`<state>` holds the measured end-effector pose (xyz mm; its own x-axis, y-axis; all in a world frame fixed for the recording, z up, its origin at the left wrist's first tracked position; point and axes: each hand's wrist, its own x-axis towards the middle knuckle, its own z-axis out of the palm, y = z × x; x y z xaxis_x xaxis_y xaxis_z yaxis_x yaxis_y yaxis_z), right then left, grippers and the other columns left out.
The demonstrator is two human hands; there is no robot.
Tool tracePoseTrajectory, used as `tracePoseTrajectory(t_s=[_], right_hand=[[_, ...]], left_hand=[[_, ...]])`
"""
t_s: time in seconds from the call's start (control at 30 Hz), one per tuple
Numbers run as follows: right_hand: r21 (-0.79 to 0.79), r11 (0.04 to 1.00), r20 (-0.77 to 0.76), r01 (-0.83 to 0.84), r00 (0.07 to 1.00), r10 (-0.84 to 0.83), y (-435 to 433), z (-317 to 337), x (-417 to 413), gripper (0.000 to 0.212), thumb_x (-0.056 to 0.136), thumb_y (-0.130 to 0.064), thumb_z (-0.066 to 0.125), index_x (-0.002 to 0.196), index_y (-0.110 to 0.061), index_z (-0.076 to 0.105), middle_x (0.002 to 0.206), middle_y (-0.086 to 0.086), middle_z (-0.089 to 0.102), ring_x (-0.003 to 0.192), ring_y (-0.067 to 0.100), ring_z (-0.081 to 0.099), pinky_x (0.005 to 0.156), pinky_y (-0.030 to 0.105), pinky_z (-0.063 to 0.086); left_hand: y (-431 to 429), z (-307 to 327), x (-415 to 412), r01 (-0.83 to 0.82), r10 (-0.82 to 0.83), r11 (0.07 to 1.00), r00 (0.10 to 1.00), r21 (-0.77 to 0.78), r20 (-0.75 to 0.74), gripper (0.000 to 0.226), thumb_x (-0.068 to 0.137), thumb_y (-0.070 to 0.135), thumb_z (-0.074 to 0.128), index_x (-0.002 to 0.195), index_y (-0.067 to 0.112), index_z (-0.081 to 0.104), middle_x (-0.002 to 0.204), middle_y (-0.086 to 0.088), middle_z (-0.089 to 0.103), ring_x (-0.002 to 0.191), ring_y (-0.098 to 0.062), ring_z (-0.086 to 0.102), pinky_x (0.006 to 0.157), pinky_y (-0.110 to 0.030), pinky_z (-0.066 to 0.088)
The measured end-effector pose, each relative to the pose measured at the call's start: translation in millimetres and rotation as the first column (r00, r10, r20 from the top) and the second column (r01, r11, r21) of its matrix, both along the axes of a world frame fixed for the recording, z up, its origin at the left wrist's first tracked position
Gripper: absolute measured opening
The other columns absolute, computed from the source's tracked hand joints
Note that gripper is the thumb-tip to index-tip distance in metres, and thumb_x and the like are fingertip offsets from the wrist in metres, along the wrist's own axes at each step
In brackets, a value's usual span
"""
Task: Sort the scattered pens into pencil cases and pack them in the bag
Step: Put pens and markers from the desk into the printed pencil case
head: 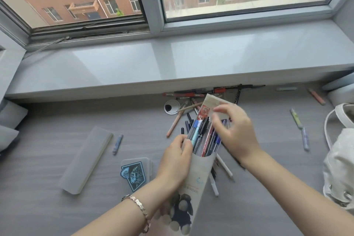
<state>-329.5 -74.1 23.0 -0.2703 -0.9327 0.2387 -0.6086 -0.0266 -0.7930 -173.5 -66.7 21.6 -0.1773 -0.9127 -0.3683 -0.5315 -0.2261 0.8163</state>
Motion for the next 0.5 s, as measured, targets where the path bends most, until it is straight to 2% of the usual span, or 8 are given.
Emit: tracePoseTrajectory(t_s=[0.07,0.13,0.2,0.3,0.37,0.4,0.47,0.5], right_hand=[[0.086,0.984,0.018,0.159,0.987,-0.161,-26.9,-6.7,-24.1,0.011,0.087,-0.017,0.055,0.093,-0.012,0.062,0.085,-0.002,0.061,0.087,0.016,0.056,0.08,0.032,0.046],[0.326,0.907,-0.053,0.265,0.964,-0.262,-56.5,-20.8,-47.2,0.021,0.087,-0.015,0.055,0.107,-0.009,0.055,0.097,0.008,0.061,0.095,0.026,0.057,0.079,0.034,0.044],[0.546,0.779,-0.206,0.308,0.951,-0.232,-78.6,-39.0,-62.9,0.039,0.087,-0.015,0.055,0.122,-0.005,0.042,0.116,0.019,0.054,0.104,0.036,0.054,0.081,0.037,0.043],[0.663,0.651,-0.343,0.369,0.923,-0.173,-92.6,-59.3,-71.0,0.049,0.088,-0.008,0.05,0.133,-0.003,0.029,0.122,0.027,0.049,0.106,0.042,0.054,0.08,0.04,0.045],[0.675,0.647,-0.334,0.354,0.929,-0.159,-91.9,-65.7,-73.6,0.047,0.088,-0.003,0.044,0.133,-0.005,0.032,0.118,0.027,0.052,0.103,0.041,0.055,0.075,0.036,0.043],[0.659,0.682,-0.287,0.318,0.944,-0.163,-89.2,-67.2,-74.8,0.042,0.087,-0.003,0.043,0.129,-0.005,0.039,0.116,0.026,0.054,0.102,0.04,0.055,0.075,0.035,0.042],[0.578,0.775,-0.122,0.255,0.966,-0.227,-79.6,-61.7,-77.3,0.032,0.087,-0.003,0.041,0.115,-0.003,0.057,0.112,0.02,0.061,0.1,0.034,0.056,0.081,0.031,0.041],[0.528,0.813,0.012,0.244,0.955,-0.295,-73.1,-54.6,-77.3,0.032,0.087,-0.001,0.04,0.111,-0.002,0.061,0.107,0.016,0.063,0.093,0.028,0.06,0.082,0.03,0.042]], left_hand=[[-8.7,-1.5,0.4,-0.027,0.027,1.0,0.999,-0.008,0.026,0.023,0.095,0.022,0.036,0.079,0.025,0.052,0.061,0.01,0.046,0.057,-0.007,0.041,0.056,-0.029,0.033],[-18.1,-4.3,1.2,-0.045,0.046,0.999,0.998,-0.026,0.053,0.02,0.095,0.023,0.035,0.084,0.025,0.052,0.073,0.006,0.051,0.064,-0.009,0.046,0.062,-0.029,0.034],[-26.5,-6.2,0.3,-0.063,0.065,0.998,0.995,-0.027,0.074,0.022,0.095,0.025,0.035,0.097,0.021,0.057,0.085,0.003,0.058,0.077,-0.013,0.051,0.068,-0.029,0.037],[-36.3,-7.8,-0.4,-0.092,0.095,0.995,0.992,-0.037,0.082,0.026,0.094,0.024,0.036,0.107,0.018,0.058,0.087,0.003,0.06,0.082,-0.016,0.053,0.07,-0.029,0.037],[-39.4,-7.4,0.1,-0.104,0.107,0.994,0.991,-0.043,0.081,0.025,0.094,0.024,0.036,0.106,0.019,0.058,0.09,0.004,0.062,0.084,-0.015,0.055,0.07,-0.029,0.039],[-39.3,-7.7,1.4,-0.108,0.111,0.993,0.991,-0.039,0.074,0.024,0.094,0.024,0.036,0.104,0.02,0.058,0.09,0.005,0.063,0.084,-0.013,0.056,0.069,-0.029,0.04],[-38.2,-8.1,4.7,-0.102,0.104,0.994,0.993,-0.034,0.059,0.02,0.095,0.023,0.037,0.095,0.025,0.057,0.085,0.01,0.062,0.08,-0.008,0.056,0.067,-0.027,0.042],[-36.9,-7.4,6.5,-0.101,0.103,0.994,0.993,-0.034,0.057,0.019,0.095,0.022,0.037,0.091,0.027,0.056,0.082,0.011,0.061,0.077,-0.006,0.055,0.067,-0.024,0.042]])
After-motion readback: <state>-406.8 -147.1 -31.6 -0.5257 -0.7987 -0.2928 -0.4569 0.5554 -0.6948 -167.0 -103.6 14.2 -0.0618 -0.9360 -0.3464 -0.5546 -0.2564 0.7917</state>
